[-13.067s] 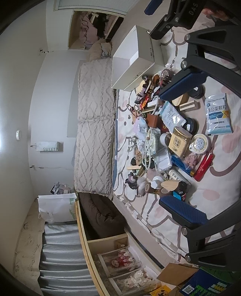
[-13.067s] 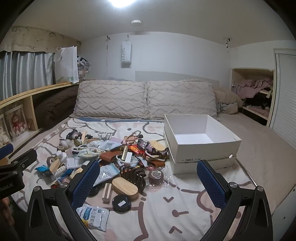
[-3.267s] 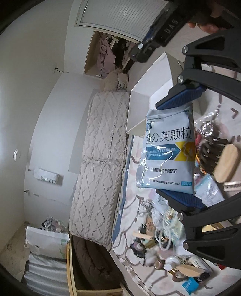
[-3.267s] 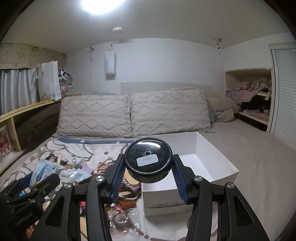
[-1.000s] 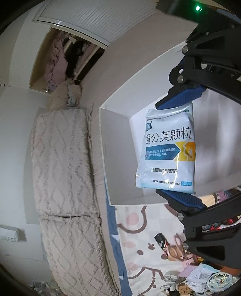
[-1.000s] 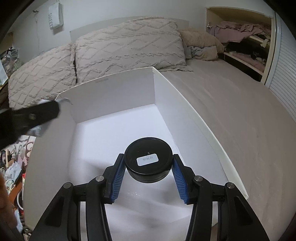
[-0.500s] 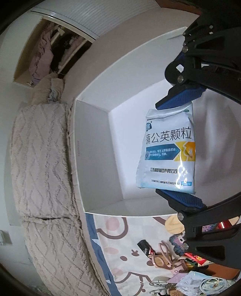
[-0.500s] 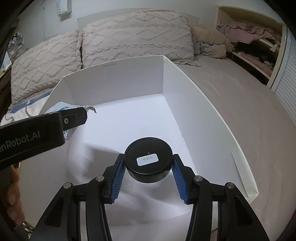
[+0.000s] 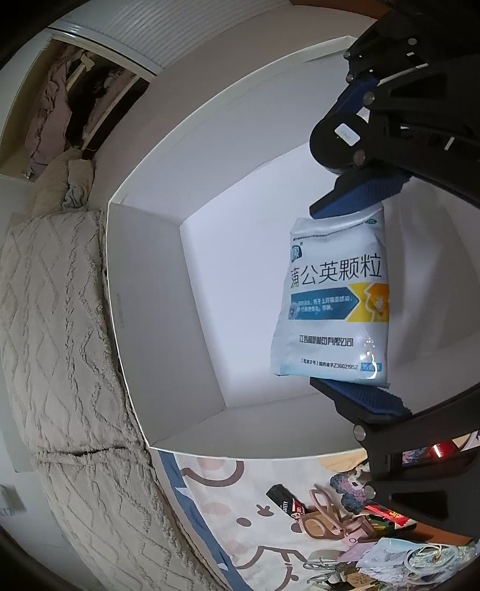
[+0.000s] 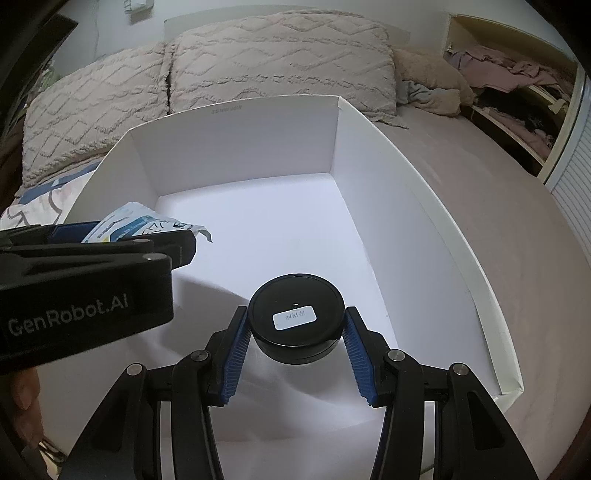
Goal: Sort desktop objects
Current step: 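Open the right gripper to drop the tin while the left gripper releases the packet into the box, then withdraw both open grippers from the white box back toward the pile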
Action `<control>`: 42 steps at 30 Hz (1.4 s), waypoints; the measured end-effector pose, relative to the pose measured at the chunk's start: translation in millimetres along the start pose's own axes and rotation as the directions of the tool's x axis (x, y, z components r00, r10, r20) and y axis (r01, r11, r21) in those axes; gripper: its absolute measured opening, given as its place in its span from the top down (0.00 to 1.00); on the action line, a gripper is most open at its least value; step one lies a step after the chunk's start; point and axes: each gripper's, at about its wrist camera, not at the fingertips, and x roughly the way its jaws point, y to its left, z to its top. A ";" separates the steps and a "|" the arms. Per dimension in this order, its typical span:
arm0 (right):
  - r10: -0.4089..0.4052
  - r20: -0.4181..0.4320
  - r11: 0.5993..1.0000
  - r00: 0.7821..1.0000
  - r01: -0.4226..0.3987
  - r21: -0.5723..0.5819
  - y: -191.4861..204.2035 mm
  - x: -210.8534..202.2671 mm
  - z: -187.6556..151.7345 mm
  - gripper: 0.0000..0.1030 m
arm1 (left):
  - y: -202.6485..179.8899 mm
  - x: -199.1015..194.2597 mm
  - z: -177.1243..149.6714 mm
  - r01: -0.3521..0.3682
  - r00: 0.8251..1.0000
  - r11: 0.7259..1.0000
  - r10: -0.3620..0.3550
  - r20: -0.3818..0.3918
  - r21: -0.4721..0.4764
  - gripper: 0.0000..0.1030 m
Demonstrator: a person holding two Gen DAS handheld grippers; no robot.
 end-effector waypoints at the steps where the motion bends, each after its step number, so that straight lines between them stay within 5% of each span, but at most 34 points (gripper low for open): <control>1: -0.001 -0.001 1.000 1.000 0.001 -0.003 0.5 0.2 -0.4 0.50 | -0.8 -0.1 -0.3 -0.001 1.000 1.000 0.001 -0.001 0.004 0.16; 42: 0.009 -0.008 1.000 1.000 -0.009 -0.029 3.0 0.3 -4.0 0.50 | -2.5 -2.2 -2.8 -0.032 0.999 0.999 0.032 0.027 -0.001 0.04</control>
